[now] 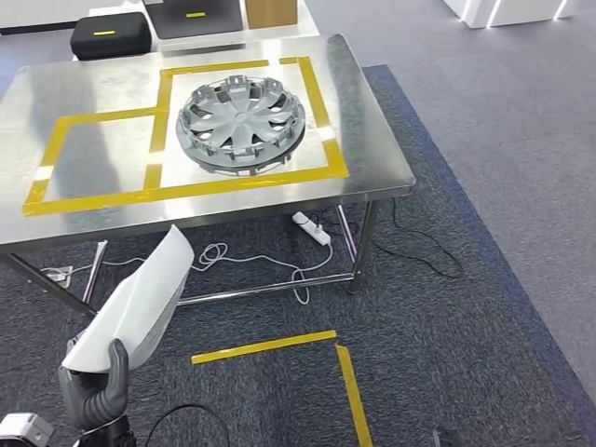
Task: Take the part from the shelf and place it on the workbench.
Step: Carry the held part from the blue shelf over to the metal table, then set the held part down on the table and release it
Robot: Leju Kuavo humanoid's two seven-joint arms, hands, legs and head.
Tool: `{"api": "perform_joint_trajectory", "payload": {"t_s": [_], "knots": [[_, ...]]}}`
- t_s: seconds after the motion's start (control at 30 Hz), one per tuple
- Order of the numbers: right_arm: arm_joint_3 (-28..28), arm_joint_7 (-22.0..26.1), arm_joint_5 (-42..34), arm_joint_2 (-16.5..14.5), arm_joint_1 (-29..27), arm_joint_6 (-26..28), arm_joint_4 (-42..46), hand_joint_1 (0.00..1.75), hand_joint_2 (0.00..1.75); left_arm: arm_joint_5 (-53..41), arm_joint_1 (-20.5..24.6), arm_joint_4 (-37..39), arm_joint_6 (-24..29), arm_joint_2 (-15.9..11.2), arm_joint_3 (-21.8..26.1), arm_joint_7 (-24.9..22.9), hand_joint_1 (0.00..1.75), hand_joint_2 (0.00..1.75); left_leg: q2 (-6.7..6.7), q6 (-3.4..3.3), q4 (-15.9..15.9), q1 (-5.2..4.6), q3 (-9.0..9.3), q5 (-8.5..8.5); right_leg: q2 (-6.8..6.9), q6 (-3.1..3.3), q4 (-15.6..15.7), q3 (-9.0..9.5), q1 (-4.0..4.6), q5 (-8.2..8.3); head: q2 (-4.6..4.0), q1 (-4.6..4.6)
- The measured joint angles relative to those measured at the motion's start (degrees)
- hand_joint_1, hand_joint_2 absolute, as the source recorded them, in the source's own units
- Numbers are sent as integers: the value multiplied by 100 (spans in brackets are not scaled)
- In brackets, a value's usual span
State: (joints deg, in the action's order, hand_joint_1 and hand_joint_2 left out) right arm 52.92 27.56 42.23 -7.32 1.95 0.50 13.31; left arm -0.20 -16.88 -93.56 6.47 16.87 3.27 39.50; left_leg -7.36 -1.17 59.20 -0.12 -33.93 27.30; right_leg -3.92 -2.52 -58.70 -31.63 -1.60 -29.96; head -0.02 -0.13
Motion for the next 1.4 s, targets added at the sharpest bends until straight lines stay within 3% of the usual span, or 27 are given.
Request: {"api": "perform_joint_trajectory", "payload": {"t_s": [0.03, 0.1, 0.17, 0.23, 0.27, 0.3, 0.37, 0.4, 0.47, 0.53, 0.57, 0.6, 0.67, 0.73, 0.77, 0.8, 0.83, 0.9, 0.97, 1.03, 1.1, 1.17, 1.23, 1.27, 1.3, 1.33, 1.4], "knots": [[1, -1, 8, -7, 4, -2, 0, 0, 175, -1, -9, -2, 0, -2, 3, 0, 175, 175, -25, 28, -4, 8, -10, -4, 68, 41, 8, 8, -1, 12, 0, 2], [9, 7, 19, -14, 15, -4, 1, 0, 175, -2, -12, -9, 1, -5, 9, 0, 175, 175, 179, 86, 181, -2, -96, 115, 197, 129, 31, 36, -11, 20, 0, -30], [25, 11, 21, -13, 7, -2, 2, 0, 175, -2, 5, -15, 2, -6, 9, -1, 175, 175, 528, 140, 797, -3, -385, 434, 353, 193, 42, 60, -3, 2, 0, -74], [43, 10, 21, -13, -5, 0, 2, 0, 175, -2, 9, -15, 2, -8, 11, -1, 175, 175, 664, 168, 1498, 22, -732, 702, 522, 220, 42, 73, 17, -22, 0, -85], [49, 10, 22, -13, -6, 0, 2, 0, 175, -2, 5, -15, 2, -9, 12, 0, 175, 175, 681, 169, 1624, 28, -797, 694, 602, 224, 42, 81, 24, -35, 0, -85], [51, 9, 26, -13, -2, 0, 2, 0, 175, -2, 2, -15, 2, -11, 13, -1, 175, 175, 695, 159, 1531, 31, -753, 577, 675, 221, 42, 96, 29, -51, 0, -86], [52, 10, 33, -15, 10, 0, 2, 0, 175, -3, 1, -19, 5, -14, 14, -1, 175, 175, 837, 96, 810, 6, -383, 189, 804, 198, 45, 150, 34, -100, 0, -85], [52, 11, 37, -16, 14, 0, 2, 0, 175, -5, 6, -24, 8, -14, 13, -1, 175, 175, 985, 50, 432, -36, -185, 92, 864, 169, 51, 175, 44, -133, 0, -86], [57, 21, 31, -19, 19, 21, 3, 0, 175, -10, 17, -46, 13, -11, 13, -1, 175, 175, 1178, -41, 9, -104, 33, 102, 990, 93, 91, 238, 60, -182, 0, -93], [73, 67, 3, -39, 29, 89, 3, 0, 175, -5, 3, -67, 17, -9, 17, -2, 175, 175, 1078, -105, -72, -98, 85, 146, 1077, -4, 83, 332, 63, -150, 0, -101], [82, 98, -15, -57, 37, 136, 3, 0, 175, 0, -15, -75, 19, -7, 21, -1, 175, 175, 1013, -132, -105, -78, 130, 137, 1024, -44, 45, 370, 55, -150, 0, -94], [91, 130, -32, -75, 49, 180, 3, 0, 175, 5, -25, -83, 18, -5, 27, -1, 175, 175, 952, -156, -126, -59, 182, 130, 883, -77, -55, 344, 43, -200, 0, -85], [99, 172, -50, -105, 62, 245, 4, 0, 175, 10, -26, -95, 11, 3, 35, -1, 175, 175, 851, -196, -143, -35, 255, 136, 548, -95, -510, 75, 25, -470, 0, -56], [105, 189, -48, -131, 44, 252, 3, 0, 175, 7, -27, -97, 4, 9, 41, -1, 175, 175, 745, -223, -139, -42, 289, 183, 416, -99, -1197, -404, 30, -742, 0, -40], [109, 187, -39, -136, 29, 225, 2, 0, 175, 1, -36, -97, 3, 10, 44, -1, 175, 175, 696, -228, -137, -50, 322, 215, 406, -99, -1400, -595, 36, -767, 0, -40], [114, 181, -28, -134, 16, 183, 2, 0, 175, -6, -43, -97, 2, 10, 46, -1, 175, 175, 652, -225, -135, -55, 373, 257, 403, -96, -1410, -698, 44, -688, 0, -37], [119, 172, -15, -122, 9, 135, 2, 0, 175, -17, -48, -97, 2, 13, 48, -1, 175, 175, 618, -216, -135, -58, 446, 308, 402, -90, -1201, -691, 50, -502, 0, -33], [129, 159, 4, -91, 6, 69, 2, 0, 175, -38, -49, -96, 2, 19, 49, -1, 175, 175, 585, -182, -129, -61, 601, 428, 394, -46, -518, -544, 67, -2, 0, -31], [134, 152, 15, -65, 7, 44, 2, 0, 175, -49, -47, -97, 4, 26, 53, -2, 175, 175, 574, -122, -129, -55, 669, 520, 386, 38, -123, -441, 106, 233, 0, -38], [137, 142, 19, -55, 3, 28, 2, 0, 175, -51, -46, -99, 6, 32, 57, -2, 175, 175, 567, -51, -98, -47, 684, 531, 386, 138, -60, -376, 136, 219, 0, -41], [141, 137, 19, -50, 1, 10, 2, 0, 175, -52, -41, -103, 7, 32, 58, -2, 175, 175, 593, 19, 160, -46, 589, 467, 392, 219, 17, -249, 115, 210, 0, -50], [150, 135, 18, -45, 10, -8, 2, 0, 175, -52, -33, -107, 5, 28, 60, -1, 175, 175, 636, 95, 725, -19, 254, 533, 400, 275, 93, -86, 92, 148, 0, -67], [169, 135, 10, -42, 15, -29, 2, 0, 175, -50, -37, -108, 4, 26, 60, -1, 175, 175, 658, 160, 1292, 28, -169, 821, 404, 292, 118, 61, 90, 43, 0, -75], [180, 135, 2, -42, 11, -40, 2, 0, 175, -49, -42, -108, 3, 25, 61, -1, 175, 175, 662, 182, 1429, 48, -330, 937, 397, 285, 120, 137, 90, -17, 0, -75], [192, 135, -8, -42, 5, -52, 2, 0, 175, -48, -46, -108, 3, 23, 63, -1, 175, 175, 664, 196, 1410, 63, -417, 950, 381, 272, 120, 221, 88, -78, 0, -74], [203, 135, -19, -42, 1, -64, 2, 0, 175, -48, -48, -108, 2, 22, 65, -1, 175, 175, 664, 203, 1245, 74, -434, 846, 357, 253, 119, 311, 85, -137, 0, -75], [226, 137, -47, -42, 4, -96, 2, 0, 175, -48, -53, -106, 2, 20, 68, -2, 175, 175, 603, 195, 616, 82, -344, 281, 294, 205, 118, 460, 72, -252, 0, -75]]}}
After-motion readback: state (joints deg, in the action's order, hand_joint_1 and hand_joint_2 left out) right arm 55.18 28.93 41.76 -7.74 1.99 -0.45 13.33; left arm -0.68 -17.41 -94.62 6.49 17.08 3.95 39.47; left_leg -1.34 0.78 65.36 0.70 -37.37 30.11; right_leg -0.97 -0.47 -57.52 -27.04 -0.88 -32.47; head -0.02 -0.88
